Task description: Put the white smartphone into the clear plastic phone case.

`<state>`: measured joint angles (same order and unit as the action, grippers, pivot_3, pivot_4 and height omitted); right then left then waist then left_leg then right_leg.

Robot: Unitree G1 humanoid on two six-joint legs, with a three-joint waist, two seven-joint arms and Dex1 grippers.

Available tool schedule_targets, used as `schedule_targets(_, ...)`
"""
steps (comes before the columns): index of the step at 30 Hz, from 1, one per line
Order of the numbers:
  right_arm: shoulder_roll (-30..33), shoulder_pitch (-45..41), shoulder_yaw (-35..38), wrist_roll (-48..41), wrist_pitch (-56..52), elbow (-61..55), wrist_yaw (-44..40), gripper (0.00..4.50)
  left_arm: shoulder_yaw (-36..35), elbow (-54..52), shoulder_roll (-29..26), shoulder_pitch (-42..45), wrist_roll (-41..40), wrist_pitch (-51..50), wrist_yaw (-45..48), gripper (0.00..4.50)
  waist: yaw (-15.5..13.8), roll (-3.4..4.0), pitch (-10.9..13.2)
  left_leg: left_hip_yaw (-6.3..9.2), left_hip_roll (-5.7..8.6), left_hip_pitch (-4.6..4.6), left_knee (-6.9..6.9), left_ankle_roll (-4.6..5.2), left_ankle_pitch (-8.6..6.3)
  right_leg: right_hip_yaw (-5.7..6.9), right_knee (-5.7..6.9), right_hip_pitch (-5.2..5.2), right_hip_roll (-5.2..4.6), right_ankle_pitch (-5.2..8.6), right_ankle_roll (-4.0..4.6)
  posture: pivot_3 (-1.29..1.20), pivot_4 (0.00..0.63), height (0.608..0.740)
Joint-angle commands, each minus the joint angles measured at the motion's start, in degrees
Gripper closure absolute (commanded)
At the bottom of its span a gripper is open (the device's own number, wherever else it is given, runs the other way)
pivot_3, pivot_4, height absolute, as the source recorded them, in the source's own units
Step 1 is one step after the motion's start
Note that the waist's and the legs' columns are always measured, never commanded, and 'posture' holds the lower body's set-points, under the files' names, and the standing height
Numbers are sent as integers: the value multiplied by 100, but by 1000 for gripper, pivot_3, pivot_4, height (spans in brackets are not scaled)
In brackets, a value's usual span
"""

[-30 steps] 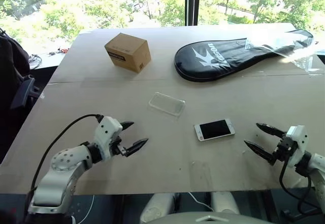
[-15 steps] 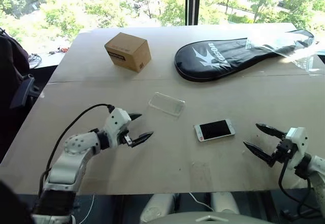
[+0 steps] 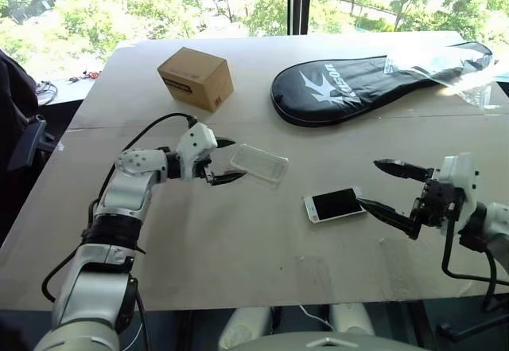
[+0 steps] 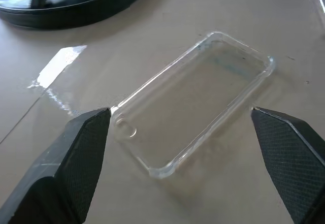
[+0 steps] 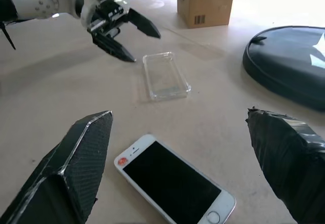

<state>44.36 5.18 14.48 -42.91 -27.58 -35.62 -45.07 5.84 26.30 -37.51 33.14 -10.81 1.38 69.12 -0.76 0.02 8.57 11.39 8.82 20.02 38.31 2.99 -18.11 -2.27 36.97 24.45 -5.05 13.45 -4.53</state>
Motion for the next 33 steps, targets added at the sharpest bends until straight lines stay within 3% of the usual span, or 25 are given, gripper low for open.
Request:
schedule_targets(1,101,-63,201,-164,-93,-356,53,0,106,404,108,253,114,348,269,1206,1,-7,4,0,0,4,-1,0,0,-1,0,5,0,0,0,0,150,740)
schedule_targets(2,67,-83,244,-274,-83,-416,47,0,116,534,188,331,98,392,326,1494,-5,-10,6,0,0,5,0,0,0,0,1,6,1,0,0,0,150,740)
schedule_targets(8,102,123,484,-522,-23,-519,-181,0,220,1075,359,570,292,780,571,4465,-7,-25,5,1,0,9,4,1,0,3,2,7,0,-1,-2,0,150,740)
schedule_targets(9,125,154,473,-448,-14,-522,-190,0,206,1139,386,603,307,836,546,4489,-8,-29,2,2,0,9,4,1,0,3,2,7,0,-2,-2,0,150,740)
schedule_targets(21,46,132,384,-228,111,-445,-259,0,156,1142,392,730,76,558,1138,4489,-3,-30,1,1,0,9,10,1,0,3,8,7,1,-3,-4,0,150,740)
schedule_targets(24,58,159,362,-237,110,-411,-328,0,158,1304,394,823,361,1096,816,3694,-4,-31,2,2,0,9,11,1,0,4,9,7,1,-3,-4,0,150,740)
schedule_targets(29,12,112,277,-81,208,-341,-324,0,425,1471,333,975,702,1340,942,1429,-1,-37,-1,0,0,9,13,1,0,2,10,7,1,-3,-5,0,150,740)
schedule_targets(33,4,63,269,-47,200,-319,-315,0,545,1748,362,1099,901,1466,971,1429,-1,-37,-1,-1,1,9,14,1,0,1,12,8,1,-3,-5,0,150,740)
